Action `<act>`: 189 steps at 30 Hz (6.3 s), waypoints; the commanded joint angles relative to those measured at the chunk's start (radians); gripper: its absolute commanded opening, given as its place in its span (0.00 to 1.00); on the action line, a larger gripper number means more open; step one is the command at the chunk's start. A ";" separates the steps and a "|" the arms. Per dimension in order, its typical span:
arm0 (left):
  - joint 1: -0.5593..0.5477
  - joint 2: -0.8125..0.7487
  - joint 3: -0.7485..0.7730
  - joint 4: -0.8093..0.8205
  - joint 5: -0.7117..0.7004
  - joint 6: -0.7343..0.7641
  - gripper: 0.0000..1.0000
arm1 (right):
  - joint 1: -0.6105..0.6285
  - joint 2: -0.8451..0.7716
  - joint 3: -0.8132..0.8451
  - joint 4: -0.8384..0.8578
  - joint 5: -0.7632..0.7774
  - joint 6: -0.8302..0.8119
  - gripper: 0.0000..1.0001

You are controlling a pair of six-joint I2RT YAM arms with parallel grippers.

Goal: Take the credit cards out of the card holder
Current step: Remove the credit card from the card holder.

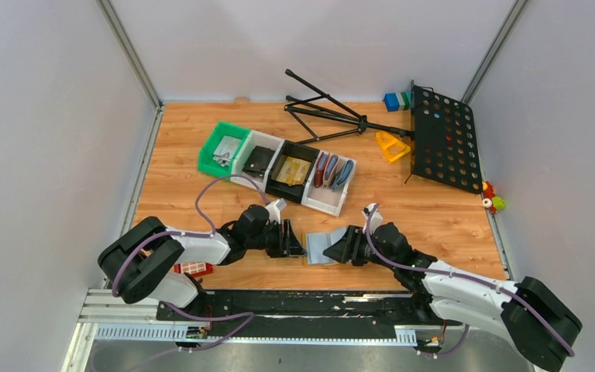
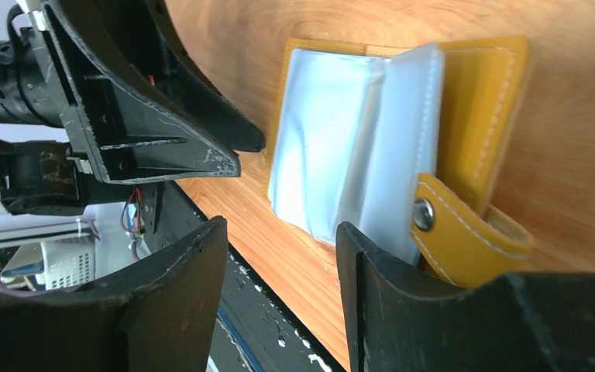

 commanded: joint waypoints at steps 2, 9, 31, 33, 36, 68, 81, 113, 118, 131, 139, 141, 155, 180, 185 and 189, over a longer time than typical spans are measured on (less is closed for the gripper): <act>-0.005 -0.010 0.018 -0.079 -0.108 0.022 0.50 | -0.025 -0.102 0.028 -0.196 0.089 -0.016 0.52; -0.013 -0.019 0.039 -0.105 -0.116 0.036 0.49 | -0.033 -0.156 0.108 -0.346 0.107 -0.155 0.73; -0.024 -0.018 0.023 -0.062 -0.088 0.009 0.48 | -0.155 0.034 0.363 -0.639 0.110 -0.411 0.96; -0.023 -0.016 0.021 -0.054 -0.081 0.008 0.48 | -0.156 0.059 0.333 -0.550 0.001 -0.400 0.95; -0.023 0.003 0.016 -0.023 -0.066 0.001 0.47 | -0.156 0.107 0.310 -0.463 -0.102 -0.381 0.91; 0.054 -0.579 -0.223 0.406 -0.010 -0.250 0.98 | -0.251 -0.263 0.363 -0.250 -0.364 0.038 0.00; 0.055 -0.337 -0.221 0.899 0.096 -0.435 0.69 | -0.249 -0.254 0.360 -0.197 -0.477 0.070 0.00; 0.027 -0.070 -0.047 0.124 0.041 0.080 0.00 | -0.026 -0.219 0.313 -0.633 0.170 -0.320 0.78; 0.023 -0.143 0.000 -0.040 0.008 0.133 0.00 | 0.074 -0.066 0.363 -0.539 0.166 -0.301 0.69; 0.019 -0.237 0.047 -0.182 0.033 0.136 0.00 | 0.156 0.230 0.447 -0.355 0.159 -0.299 0.80; -0.001 -0.255 0.075 -0.237 0.028 0.133 0.00 | 0.166 0.325 0.500 -0.330 0.179 -0.285 0.80; -0.003 -0.261 0.075 -0.237 0.027 0.133 0.00 | 0.166 0.345 0.516 -0.337 0.192 -0.282 0.76; -0.005 -0.297 0.085 -0.258 0.024 0.131 0.00 | 0.176 0.420 0.538 -0.427 0.305 -0.297 0.69; -0.004 -0.306 0.087 -0.328 -0.042 0.141 0.00 | 0.177 0.158 0.558 -0.596 0.294 -0.376 0.61; -0.004 -0.279 0.081 -0.323 -0.049 0.144 0.00 | 0.161 0.213 0.520 -0.558 0.236 -0.322 0.60; -0.005 -0.261 0.075 -0.310 -0.054 0.132 0.15 | 0.109 0.239 0.462 -0.497 0.160 -0.272 0.59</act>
